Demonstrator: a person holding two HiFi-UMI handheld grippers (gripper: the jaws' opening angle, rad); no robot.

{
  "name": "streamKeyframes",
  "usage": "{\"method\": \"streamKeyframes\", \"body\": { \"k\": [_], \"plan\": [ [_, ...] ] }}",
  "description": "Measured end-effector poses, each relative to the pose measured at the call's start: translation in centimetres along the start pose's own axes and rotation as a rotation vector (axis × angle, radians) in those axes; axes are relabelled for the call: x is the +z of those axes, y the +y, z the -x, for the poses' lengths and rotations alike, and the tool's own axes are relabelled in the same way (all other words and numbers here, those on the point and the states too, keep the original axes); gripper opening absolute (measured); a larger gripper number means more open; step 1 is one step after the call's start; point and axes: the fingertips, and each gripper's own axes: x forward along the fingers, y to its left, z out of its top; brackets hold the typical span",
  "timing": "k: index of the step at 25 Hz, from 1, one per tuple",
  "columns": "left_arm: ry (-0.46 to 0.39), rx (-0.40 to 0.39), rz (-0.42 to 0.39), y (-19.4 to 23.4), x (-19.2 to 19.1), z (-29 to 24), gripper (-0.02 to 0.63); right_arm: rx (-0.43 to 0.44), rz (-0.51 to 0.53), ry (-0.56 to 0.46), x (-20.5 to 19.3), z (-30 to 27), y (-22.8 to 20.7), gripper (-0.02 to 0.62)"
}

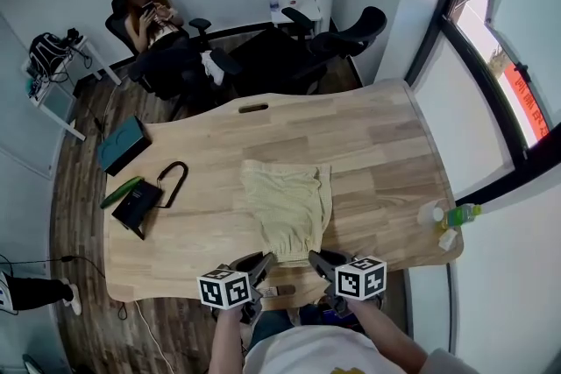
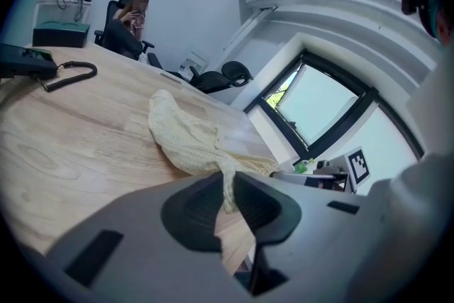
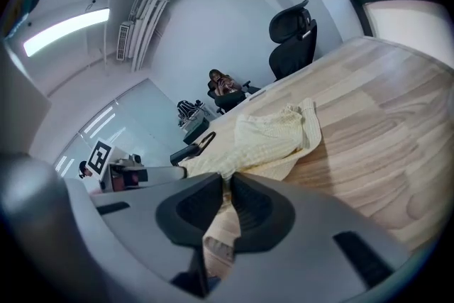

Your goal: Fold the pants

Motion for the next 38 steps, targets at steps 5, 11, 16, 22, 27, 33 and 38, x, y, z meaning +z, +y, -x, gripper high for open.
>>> {"method": "streamKeyframes", "body": {
  "k": [5,11,16,22,27,33,38],
  "plan": [
    [-0.010,0.004,-0.026,-1.3,1.0,0.9,0.055,0.030,-0.016,-0.013,1.0,0.9,1.0,0.035],
    [-0.008,-0.002,0.014,-1.2,0.6,0.8,0.055,0.053,-0.050,-0.006,1.5,0.8,0.8,0.035],
    [0.008,-0.016,0.032,-0.7,1.1,0.1,0.055,0.064,-0.093,0.006,2.1,0.0,0.1,0.036],
    [0.027,-0.040,0.036,-0.6,2.7,-0.8,0.055,0.065,-0.118,0.016,3.5,-0.6,-0.6,0.036],
    [0.044,-0.051,0.053,0.3,3.8,-2.0,0.055,0.062,-0.139,0.048,4.6,-1.7,-1.5,0.037],
    [0.060,-0.062,0.052,1.3,6.0,-3.4,0.055,0.060,-0.160,0.061,6.4,-3.2,-2.4,0.037],
    [0.079,-0.081,0.053,2.3,7.8,-4.9,0.055,0.049,-0.179,0.078,8.0,-4.5,-3.5,0.037]
  ]
}}
